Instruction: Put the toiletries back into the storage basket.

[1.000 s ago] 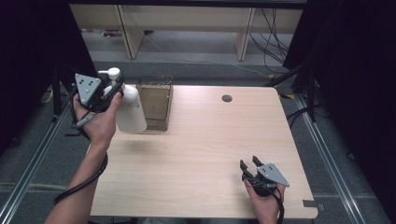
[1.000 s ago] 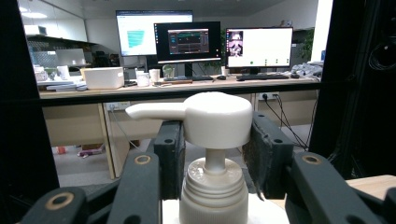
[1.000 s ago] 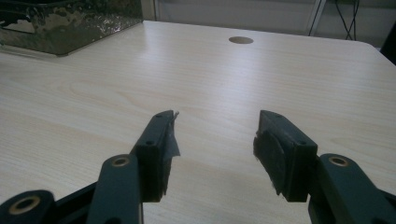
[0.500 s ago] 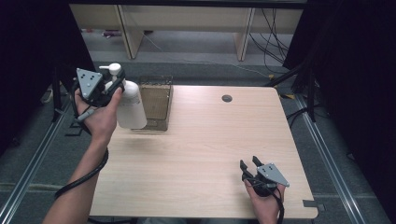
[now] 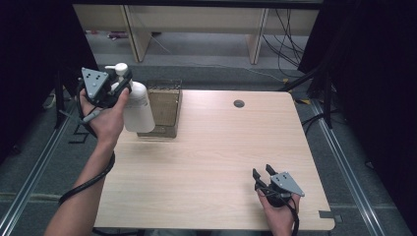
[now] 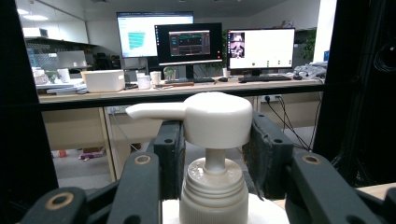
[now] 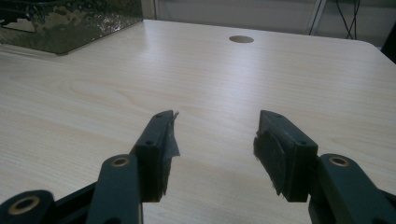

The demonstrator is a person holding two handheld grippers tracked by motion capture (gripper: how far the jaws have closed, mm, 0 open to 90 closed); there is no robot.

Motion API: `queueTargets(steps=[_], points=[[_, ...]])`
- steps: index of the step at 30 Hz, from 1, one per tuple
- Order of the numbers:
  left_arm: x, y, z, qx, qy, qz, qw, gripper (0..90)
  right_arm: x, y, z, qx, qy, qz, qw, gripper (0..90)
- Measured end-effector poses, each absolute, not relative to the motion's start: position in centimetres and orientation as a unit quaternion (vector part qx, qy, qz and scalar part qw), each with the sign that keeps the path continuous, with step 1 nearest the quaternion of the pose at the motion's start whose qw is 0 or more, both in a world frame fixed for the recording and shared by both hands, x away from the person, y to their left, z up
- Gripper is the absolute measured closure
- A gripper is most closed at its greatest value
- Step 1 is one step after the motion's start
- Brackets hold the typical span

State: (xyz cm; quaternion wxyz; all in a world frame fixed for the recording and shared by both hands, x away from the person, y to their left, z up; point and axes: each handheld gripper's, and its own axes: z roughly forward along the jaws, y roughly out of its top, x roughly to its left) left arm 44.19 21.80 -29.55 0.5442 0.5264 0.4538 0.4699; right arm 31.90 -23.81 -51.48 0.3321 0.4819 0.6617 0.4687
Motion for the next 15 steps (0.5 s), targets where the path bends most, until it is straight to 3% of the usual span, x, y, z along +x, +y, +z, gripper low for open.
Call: queueTargets(steps=[15], points=[[45.3,21.7,-29.6,0.528,0.457,0.47,0.54,59.7,31.9,-23.8,-51.5,0.483,0.659,0.472,0.331,47.5]])
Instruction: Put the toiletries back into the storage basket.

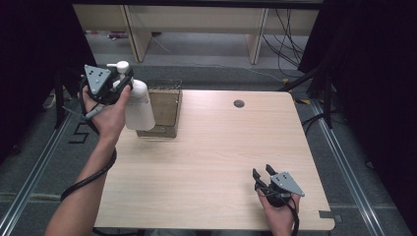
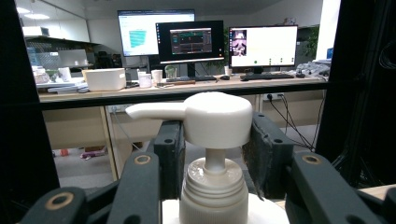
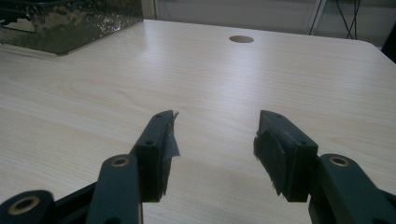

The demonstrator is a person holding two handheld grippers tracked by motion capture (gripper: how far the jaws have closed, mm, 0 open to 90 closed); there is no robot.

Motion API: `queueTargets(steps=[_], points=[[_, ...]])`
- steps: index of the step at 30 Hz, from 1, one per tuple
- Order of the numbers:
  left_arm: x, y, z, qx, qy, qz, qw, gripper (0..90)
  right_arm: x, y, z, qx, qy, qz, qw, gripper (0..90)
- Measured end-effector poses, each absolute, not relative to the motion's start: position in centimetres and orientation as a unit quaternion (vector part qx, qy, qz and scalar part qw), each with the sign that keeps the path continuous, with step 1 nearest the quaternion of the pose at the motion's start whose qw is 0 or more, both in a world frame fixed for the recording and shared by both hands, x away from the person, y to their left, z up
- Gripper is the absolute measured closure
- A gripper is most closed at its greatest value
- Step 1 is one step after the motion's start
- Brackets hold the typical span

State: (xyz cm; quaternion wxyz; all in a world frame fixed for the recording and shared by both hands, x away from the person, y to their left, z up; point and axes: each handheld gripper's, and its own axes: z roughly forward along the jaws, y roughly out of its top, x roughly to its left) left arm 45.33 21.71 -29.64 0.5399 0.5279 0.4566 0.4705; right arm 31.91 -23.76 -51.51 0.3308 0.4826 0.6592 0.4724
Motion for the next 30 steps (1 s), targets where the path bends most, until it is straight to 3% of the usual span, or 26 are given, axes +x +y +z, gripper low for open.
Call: queueTargets(steps=[30], points=[[47.6,20.9,-29.6,0.537,0.454,0.468,0.535,59.6,31.9,-23.9,-51.4,0.476,0.665,0.462,0.344,47.4]])
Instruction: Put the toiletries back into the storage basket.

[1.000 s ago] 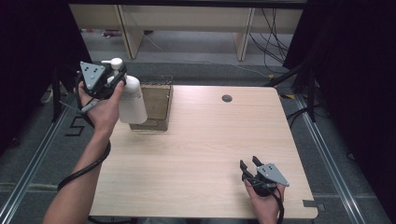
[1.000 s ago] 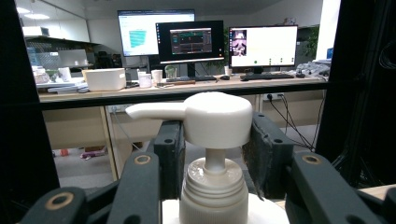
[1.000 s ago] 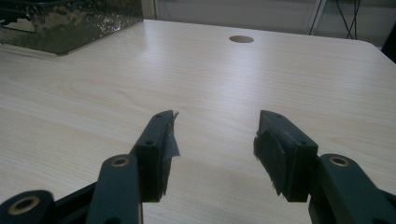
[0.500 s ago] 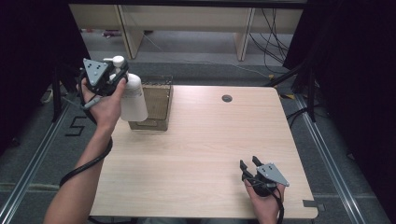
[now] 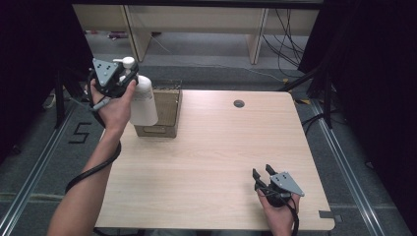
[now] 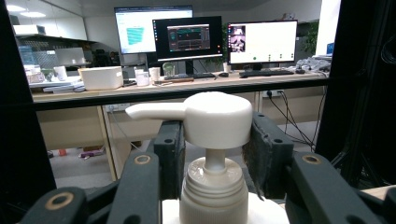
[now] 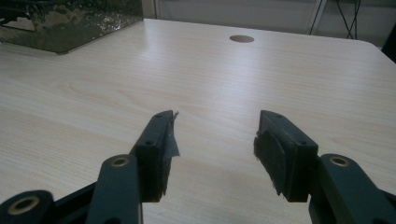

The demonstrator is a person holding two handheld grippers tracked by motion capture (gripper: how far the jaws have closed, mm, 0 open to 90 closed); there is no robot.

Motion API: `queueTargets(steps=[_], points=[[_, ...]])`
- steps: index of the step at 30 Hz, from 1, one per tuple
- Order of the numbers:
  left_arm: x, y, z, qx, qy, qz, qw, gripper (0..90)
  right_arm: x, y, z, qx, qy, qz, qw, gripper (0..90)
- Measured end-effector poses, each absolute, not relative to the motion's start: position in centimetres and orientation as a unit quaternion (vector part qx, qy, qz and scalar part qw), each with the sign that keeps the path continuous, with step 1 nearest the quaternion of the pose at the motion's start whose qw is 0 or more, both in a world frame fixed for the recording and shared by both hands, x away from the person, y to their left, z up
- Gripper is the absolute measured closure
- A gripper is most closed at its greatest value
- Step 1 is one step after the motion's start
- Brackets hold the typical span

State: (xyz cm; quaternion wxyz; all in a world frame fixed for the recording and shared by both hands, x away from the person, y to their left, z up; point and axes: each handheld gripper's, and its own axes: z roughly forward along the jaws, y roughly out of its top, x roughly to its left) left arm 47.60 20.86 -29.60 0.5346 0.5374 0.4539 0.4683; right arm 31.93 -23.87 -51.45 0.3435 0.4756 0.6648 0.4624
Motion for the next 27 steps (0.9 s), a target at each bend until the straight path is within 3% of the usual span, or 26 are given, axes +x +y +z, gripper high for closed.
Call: queueTargets(steps=[27], points=[[49.2,20.4,-30.2,0.55,0.454,0.463,0.526,59.6,31.9,-23.8,-51.5,0.478,0.667,0.464,0.335,47.3]])
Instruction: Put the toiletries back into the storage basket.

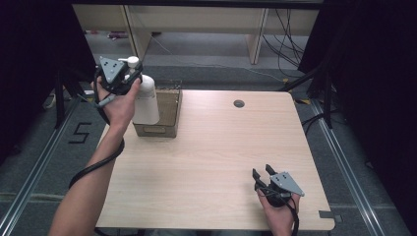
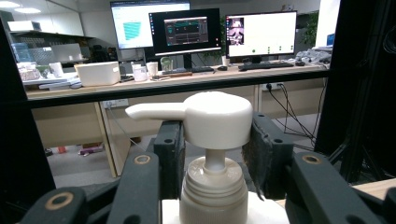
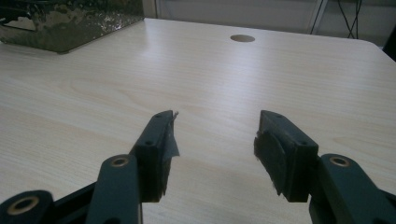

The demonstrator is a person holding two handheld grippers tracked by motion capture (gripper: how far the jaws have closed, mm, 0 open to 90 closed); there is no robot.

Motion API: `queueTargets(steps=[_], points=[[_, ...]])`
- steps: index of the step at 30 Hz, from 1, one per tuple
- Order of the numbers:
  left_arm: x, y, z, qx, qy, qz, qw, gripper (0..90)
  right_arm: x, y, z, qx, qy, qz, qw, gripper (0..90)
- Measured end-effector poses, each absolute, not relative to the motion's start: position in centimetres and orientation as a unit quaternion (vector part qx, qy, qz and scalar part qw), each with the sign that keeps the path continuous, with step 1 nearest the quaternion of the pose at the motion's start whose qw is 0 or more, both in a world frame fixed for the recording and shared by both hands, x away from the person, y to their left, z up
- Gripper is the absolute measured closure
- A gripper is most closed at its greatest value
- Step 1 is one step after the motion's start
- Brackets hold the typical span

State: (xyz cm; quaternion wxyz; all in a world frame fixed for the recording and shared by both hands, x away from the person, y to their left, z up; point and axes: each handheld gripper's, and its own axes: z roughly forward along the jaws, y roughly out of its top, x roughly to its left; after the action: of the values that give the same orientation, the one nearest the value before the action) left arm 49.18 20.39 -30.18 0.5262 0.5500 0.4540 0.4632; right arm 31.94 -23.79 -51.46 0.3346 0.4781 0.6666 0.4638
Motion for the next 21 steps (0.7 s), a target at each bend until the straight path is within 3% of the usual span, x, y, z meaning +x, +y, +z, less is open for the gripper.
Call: queueTargets(steps=[21], points=[[50.16,20.15,-30.93,0.553,0.456,0.458,0.526,59.6,31.9,-23.87,-51.39,0.475,0.671,0.459,0.337,46.8]])
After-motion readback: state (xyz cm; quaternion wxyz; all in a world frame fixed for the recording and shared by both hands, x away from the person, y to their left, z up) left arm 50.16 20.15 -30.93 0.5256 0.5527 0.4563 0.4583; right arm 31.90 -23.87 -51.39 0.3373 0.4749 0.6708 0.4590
